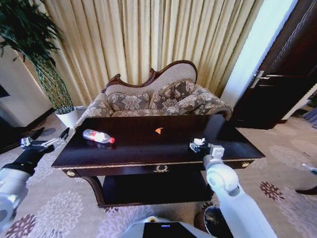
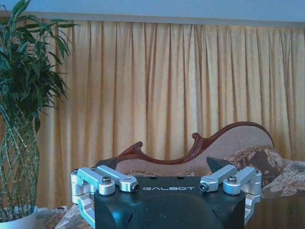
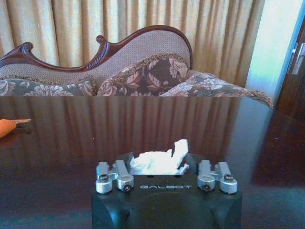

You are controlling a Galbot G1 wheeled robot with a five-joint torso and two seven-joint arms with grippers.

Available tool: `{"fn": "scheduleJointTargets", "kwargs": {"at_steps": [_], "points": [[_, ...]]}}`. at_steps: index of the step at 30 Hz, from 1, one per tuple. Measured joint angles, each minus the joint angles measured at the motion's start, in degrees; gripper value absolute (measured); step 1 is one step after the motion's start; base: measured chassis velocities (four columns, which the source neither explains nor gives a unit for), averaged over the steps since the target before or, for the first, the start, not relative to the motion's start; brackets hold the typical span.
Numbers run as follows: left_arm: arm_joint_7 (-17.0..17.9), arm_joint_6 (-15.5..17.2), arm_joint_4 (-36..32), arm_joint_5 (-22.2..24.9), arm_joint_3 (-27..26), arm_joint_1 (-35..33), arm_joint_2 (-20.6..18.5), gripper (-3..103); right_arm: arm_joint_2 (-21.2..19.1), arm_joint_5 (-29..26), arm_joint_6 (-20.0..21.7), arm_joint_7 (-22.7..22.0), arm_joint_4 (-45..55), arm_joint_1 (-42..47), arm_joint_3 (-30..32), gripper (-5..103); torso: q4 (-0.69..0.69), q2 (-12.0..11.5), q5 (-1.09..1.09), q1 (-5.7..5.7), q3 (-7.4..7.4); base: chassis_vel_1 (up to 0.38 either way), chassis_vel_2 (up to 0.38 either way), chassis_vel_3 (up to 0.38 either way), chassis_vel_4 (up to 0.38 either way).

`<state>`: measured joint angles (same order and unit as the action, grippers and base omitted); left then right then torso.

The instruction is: Move to the front of the table and place the trash on the table into the trash bin.

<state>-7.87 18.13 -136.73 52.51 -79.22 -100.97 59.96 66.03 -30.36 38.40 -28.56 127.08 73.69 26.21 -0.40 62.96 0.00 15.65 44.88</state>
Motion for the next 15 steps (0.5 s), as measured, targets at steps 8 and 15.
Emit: {"fn": "scheduleJointTargets", "kwargs": {"at_steps": [8,15], "points": [[0.1,0.0,-0.2,0.4,-0.8,-0.2,0.2,100,-0.3,0.8,-0.9,0.8,-0.3,0.3,-0.1,33,0.0,0.0,0.0,0.0,0.0,0.0,0.0,0.0,0.0],[0.1,0.0,-0.5,0.6,-1.2,-0.6,0.5,100,-0.4,0.8,-1.3,0.3,-0.4,0.6,-0.7,6,0.0,0.0,0.01,0.0,0.0,0.0,0.0,0.0,0.0]]}}
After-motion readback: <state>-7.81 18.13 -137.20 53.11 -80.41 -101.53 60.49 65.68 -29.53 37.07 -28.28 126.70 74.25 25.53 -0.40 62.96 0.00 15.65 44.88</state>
